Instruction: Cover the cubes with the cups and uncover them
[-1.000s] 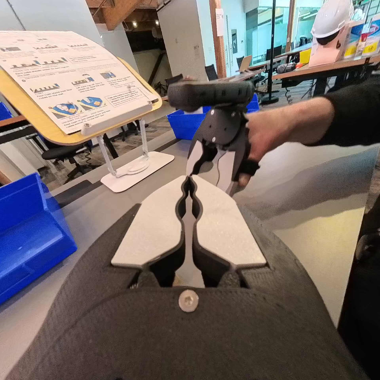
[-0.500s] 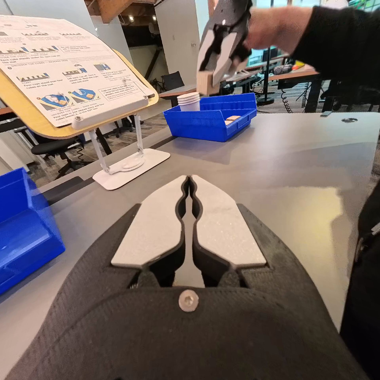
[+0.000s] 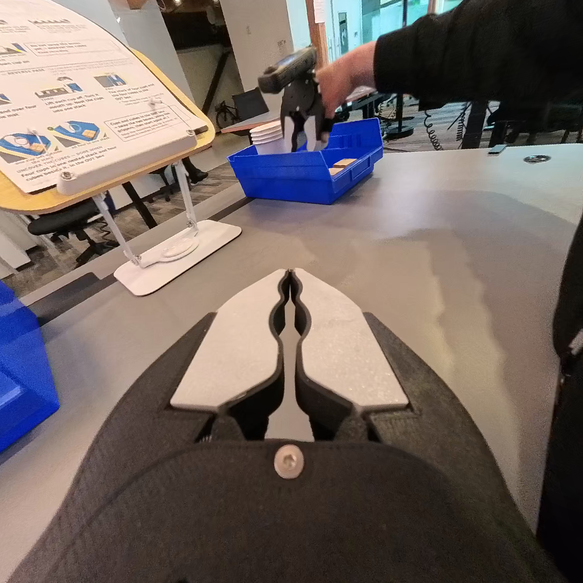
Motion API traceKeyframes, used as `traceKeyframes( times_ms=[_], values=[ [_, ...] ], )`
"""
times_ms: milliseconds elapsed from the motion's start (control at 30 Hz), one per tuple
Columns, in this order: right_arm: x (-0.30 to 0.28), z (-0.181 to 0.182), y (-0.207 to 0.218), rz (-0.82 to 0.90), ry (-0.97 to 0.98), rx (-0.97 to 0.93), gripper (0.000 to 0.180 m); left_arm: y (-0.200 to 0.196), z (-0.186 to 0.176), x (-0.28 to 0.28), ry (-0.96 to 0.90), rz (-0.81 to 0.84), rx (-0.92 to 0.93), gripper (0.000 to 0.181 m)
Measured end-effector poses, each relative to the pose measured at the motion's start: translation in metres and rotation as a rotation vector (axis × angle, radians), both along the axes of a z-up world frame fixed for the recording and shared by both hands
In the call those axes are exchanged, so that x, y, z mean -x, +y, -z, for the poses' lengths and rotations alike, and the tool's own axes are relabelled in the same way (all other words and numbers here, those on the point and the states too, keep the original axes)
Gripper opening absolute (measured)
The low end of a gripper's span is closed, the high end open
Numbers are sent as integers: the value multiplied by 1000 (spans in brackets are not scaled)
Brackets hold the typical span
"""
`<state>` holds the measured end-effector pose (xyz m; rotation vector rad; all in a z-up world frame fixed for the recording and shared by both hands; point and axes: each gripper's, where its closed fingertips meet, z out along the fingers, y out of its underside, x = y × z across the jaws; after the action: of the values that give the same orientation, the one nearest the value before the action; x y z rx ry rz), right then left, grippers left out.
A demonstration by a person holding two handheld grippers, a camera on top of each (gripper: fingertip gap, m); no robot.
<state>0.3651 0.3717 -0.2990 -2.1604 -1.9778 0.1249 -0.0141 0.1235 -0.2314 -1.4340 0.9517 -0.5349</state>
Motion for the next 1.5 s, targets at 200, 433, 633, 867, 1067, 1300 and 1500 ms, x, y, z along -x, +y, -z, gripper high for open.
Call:
traceKeyframes(
  times_ms=[200,433,633,867,1067,1300,1500],
  values=[
    [-6,28,3,-38,-61,54,46,-2,7,-15,38,43,-3,0],
    [-11,25,4,-25,-139,55,60,-4,9,-15,35,52,7,0],
    [0,-43,3,22,-105,-136,59,-8,6,-17,17,59,8,0],
    [137,-138,-66,-32,222,-368,51,-19,10,-33,-7,92,19,0],
    [295,-115,-155,-107,603,-138,59,-30,-5,-29,-21,76,-31,0],
    [437,-39,-189,-68,683,31,86,-49,-19,-38,-39,137,-70,0],
    [501,9,-207,-130,532,81,84,-53,-28,-31,-73,139,-83,0]
  ],
)
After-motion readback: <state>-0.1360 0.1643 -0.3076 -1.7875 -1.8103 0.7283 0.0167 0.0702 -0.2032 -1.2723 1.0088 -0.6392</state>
